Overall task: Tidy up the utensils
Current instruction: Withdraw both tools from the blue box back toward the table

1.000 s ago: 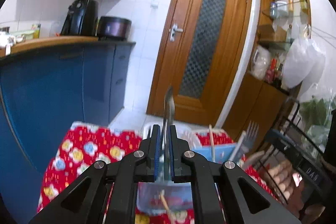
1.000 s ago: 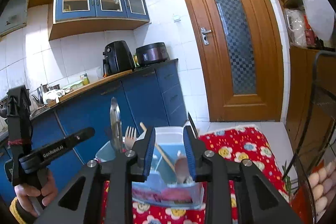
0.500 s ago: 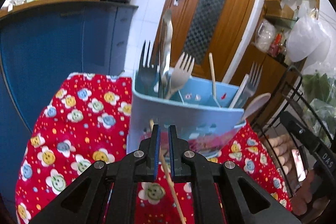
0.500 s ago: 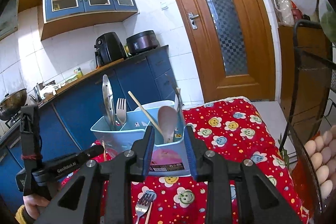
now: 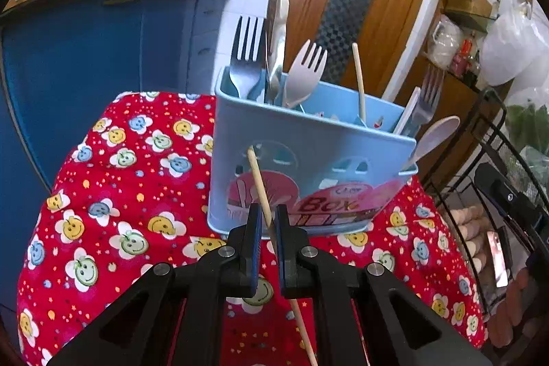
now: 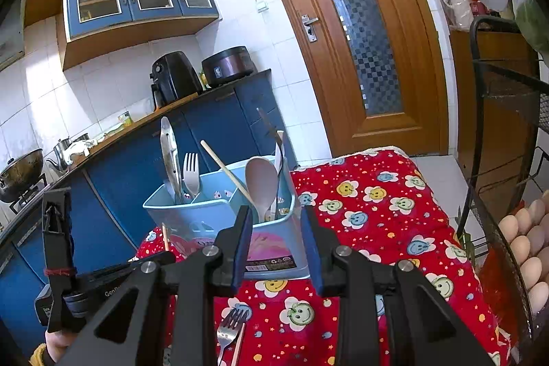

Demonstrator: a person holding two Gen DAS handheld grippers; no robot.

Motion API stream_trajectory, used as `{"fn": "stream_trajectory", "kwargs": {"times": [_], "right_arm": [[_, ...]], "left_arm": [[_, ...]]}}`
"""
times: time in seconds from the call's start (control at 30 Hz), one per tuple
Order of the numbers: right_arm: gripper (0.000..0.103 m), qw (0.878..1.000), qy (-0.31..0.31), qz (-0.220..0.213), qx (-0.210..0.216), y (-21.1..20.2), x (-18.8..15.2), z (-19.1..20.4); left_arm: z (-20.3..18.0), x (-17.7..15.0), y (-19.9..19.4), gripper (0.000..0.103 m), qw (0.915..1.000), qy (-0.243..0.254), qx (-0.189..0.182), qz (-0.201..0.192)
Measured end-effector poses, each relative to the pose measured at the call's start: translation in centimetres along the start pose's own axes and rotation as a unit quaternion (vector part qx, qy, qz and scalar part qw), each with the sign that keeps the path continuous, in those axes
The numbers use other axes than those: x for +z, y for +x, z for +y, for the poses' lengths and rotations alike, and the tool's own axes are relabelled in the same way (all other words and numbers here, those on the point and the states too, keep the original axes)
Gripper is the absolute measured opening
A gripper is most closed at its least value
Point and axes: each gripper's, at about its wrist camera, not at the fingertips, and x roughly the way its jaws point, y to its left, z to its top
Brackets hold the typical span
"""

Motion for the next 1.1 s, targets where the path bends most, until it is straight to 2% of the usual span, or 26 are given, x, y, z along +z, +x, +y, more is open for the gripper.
{"fn": "stream_trajectory", "kwargs": {"times": [0.33,0.7,0.83,0.97,1.1], "right_arm": [[0.032,1.0,0.007,0.011,0.001,0.6,-0.7,-0.1],[0.032,1.0,0.012,0.012,0.004,0.7,-0.9,-0.2],[0.032,1.0,0.014,0.013,0.005,0.7,-0.9,-0.2],[0.032,1.0,0.014,0.012,0.006,0.6,-1.0,-0.1],[0.032,1.0,0.013,0.012,0.006,0.6,-1.0,0.0]], "left_arm": [[0.3,0.1,0.5,0.009,0.9999,-0.01,-0.006,0.008],[1.1,-0.1,0.7,0.007,0.9972,-0.034,-0.052,0.04],[1.5,0.0,0.4,0.005,0.9934,-0.054,-0.079,0.062],[2.1,-0.1,-0.1,0.005,0.9916,-0.065,-0.082,0.076],[2.6,-0.4,-1.6,0.005,0.9925,-0.064,-0.087,0.058]]}}
